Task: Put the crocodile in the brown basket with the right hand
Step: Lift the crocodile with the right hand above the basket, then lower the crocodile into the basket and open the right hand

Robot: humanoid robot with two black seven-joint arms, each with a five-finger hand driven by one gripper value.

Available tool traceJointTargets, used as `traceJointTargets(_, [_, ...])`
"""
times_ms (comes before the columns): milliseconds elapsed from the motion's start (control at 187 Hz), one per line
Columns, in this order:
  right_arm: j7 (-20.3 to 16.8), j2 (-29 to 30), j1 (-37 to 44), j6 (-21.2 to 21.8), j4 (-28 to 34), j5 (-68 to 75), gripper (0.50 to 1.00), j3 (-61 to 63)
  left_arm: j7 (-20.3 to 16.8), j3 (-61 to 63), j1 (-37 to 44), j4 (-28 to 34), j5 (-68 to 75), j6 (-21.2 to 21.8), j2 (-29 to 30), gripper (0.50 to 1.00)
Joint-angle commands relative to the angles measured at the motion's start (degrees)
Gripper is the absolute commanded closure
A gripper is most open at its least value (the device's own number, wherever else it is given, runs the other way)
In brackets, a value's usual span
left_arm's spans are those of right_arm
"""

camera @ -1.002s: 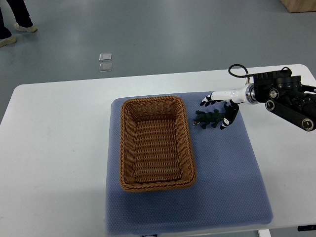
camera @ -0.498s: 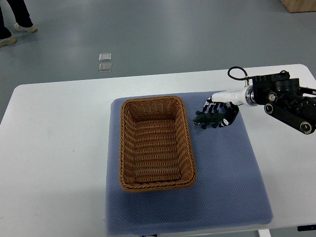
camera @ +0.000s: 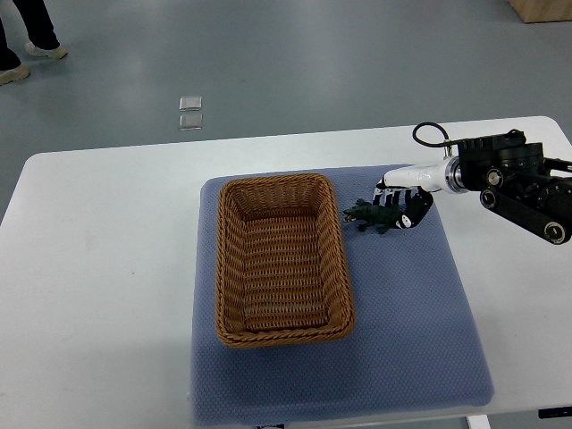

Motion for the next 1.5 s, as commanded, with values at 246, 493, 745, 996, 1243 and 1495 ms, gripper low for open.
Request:
traceJointTargets(246, [0.01,-1.26,3.03,0.50,0.38,0.18,1.000,0.16,0.01,-0.09,-0.01,0.00,-0.01,0.01,0.00,0.500])
traceJointTargets(493, [0.01,-2.92,5.93,0.68,0.64,0.71,1.000,0.24,0.01,-0.09,-0.01,0.00,0.00,0.01,0.00,0.500])
traceJointTargets(745, [0.01,-5.39,10.15,2.70,2.40,1.15,1.000,0.51,0.01,0.00,-0.01,-0.35,0.08,0.01,0.00,0.500])
traceJointTargets(996, [-0.07,-6.97,14.63,5.16,7.15,2.64,1.000,0.86,0.01,-0.09,-0.01,-0.44,0.08,0.01,0.00,0.500])
traceJointTargets(1243, [0.10,-3.89,15.25,5.69,13.04,5.45,1.000,0.77,0.01,0.00,-0.01,-0.62,0.08,0.01,0.00,0.500])
traceJointTargets(1495, [1.07,3.05,14.19,5.25,13.12,5.45,1.000,-0.20,0.01,0.00,0.08,-0.71,0.08,0.01,0.00,0.500])
